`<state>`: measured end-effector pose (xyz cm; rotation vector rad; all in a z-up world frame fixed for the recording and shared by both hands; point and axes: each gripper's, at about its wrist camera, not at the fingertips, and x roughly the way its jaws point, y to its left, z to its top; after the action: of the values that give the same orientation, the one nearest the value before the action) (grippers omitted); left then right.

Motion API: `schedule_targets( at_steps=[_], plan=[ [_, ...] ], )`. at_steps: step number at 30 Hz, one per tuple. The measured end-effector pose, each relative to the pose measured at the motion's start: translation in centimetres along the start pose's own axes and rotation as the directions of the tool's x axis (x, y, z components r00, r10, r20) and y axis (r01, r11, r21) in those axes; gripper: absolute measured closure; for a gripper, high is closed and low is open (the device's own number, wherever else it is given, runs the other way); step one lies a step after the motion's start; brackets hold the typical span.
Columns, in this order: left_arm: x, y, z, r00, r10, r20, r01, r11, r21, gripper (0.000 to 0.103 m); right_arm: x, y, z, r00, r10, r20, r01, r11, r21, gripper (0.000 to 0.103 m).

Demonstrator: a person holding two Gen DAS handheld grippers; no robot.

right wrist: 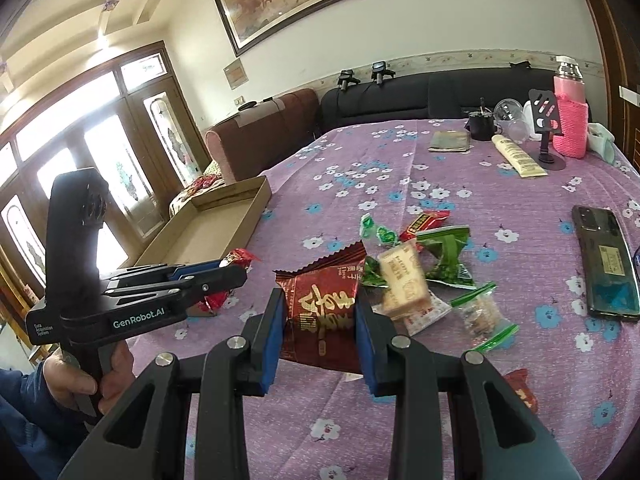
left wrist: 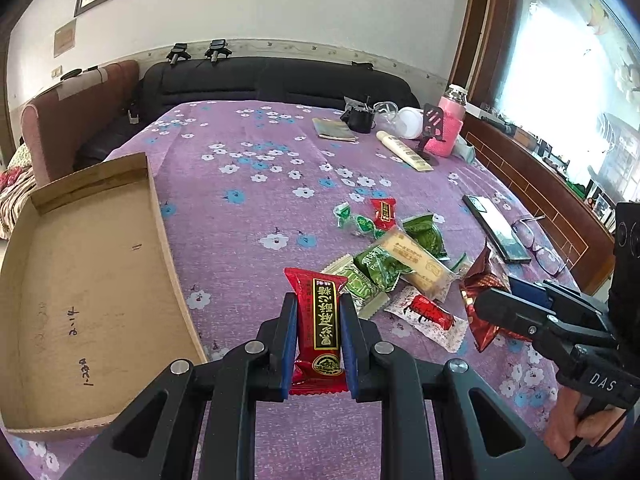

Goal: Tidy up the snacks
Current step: 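Carry the red bar and candy bag over the cardboard tray with both grippers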

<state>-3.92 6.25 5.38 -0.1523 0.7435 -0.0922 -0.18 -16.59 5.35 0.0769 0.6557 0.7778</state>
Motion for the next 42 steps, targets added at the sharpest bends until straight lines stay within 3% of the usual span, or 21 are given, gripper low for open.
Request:
schedule_targets(
  at_steps=[21, 42],
  plan=[
    [-0.9, 2.6, 0.5, 0.999, 0.008, 0.035, -0.006, 0.998, -0.062, 0.083, 2.2, 2.5, 0.7, 0.999, 0.041, -0.027, -0.042, 0.999, -0.017, 0.071],
    [-2.9, 9.1, 1.1, 0.993, 0.063, 0.103, -0.041, 0.979, -0.199, 0.083, 6.8, 7.7, 3.0, 0.992, 0.110, -0.068, -0.114, 0.992, -0.056, 0.071]
  ],
)
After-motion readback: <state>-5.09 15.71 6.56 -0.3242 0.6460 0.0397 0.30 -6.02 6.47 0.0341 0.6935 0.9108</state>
